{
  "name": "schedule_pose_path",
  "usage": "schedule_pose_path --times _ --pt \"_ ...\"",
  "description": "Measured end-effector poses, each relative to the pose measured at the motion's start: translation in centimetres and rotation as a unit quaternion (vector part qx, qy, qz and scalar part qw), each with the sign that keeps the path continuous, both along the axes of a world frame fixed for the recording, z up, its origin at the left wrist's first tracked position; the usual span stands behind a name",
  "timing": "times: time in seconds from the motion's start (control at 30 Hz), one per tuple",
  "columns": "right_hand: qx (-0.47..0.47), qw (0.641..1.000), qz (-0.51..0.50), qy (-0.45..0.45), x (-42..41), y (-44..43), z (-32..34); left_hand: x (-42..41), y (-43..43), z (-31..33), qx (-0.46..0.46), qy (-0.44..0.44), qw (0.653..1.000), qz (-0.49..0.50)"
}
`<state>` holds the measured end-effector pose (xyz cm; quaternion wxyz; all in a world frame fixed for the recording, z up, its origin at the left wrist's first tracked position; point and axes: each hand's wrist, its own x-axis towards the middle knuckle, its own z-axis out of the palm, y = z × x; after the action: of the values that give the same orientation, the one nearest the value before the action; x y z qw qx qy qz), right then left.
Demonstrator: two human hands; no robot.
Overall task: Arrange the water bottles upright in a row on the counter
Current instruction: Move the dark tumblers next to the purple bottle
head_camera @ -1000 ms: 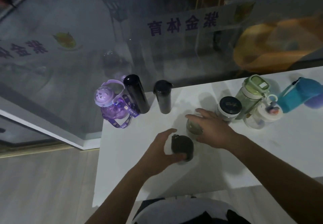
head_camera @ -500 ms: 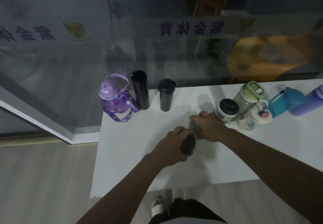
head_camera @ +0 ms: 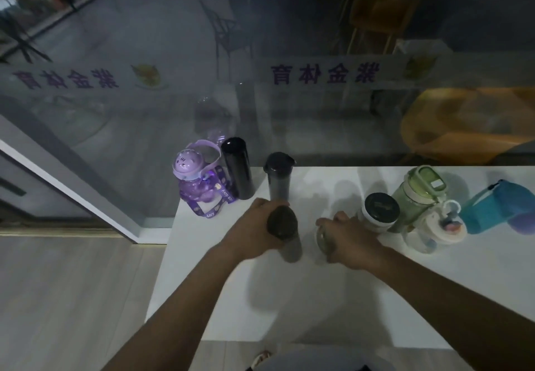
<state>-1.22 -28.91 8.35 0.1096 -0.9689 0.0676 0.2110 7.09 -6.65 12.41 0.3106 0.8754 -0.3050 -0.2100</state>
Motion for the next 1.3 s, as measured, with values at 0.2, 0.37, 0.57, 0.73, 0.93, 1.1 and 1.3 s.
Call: schedule_pose_path --times 0.2,0.37,0.57,0.73,0.93,1.1,1.3 --pt "0.071 0.997 -0.003 -0.025 -3.5 -2.2 -1.6 6.1 -6.1 4.6 -0.021 -0.03 0.999 0.008" --pt "0.111 0.992 -0.022 -0.06 -4.4 -2.8 -2.2 9.1 -13.5 4.5 0.024 -0.084 0.995 -0.037" --pt "0.15 0.984 -0.065 -0.071 -5.3 -2.5 -2.2 11.2 -17.4 1.4 0.16 -0.181 0.967 -0.081" --pt "0.166 0.976 -0.116 -0.075 -6.2 -2.2 -1.8 11.8 -17.8 -0.6 0.196 -0.188 0.958 -0.095" --pt "0.154 0.976 -0.131 -0.079 -6.4 -2.2 -1.3 11.6 -17.7 -1.1 0.186 -0.166 0.963 -0.104" --pt "0.144 0.976 -0.129 -0.098 -5.5 -2.4 1.7 11.8 -16.9 -1.2 0.173 -0.14 0.969 -0.106" --pt "0.154 0.973 -0.118 -0.126 -3.5 -3.7 11.2 13.7 -14.0 -0.2 0.219 -0.132 0.963 -0.08"
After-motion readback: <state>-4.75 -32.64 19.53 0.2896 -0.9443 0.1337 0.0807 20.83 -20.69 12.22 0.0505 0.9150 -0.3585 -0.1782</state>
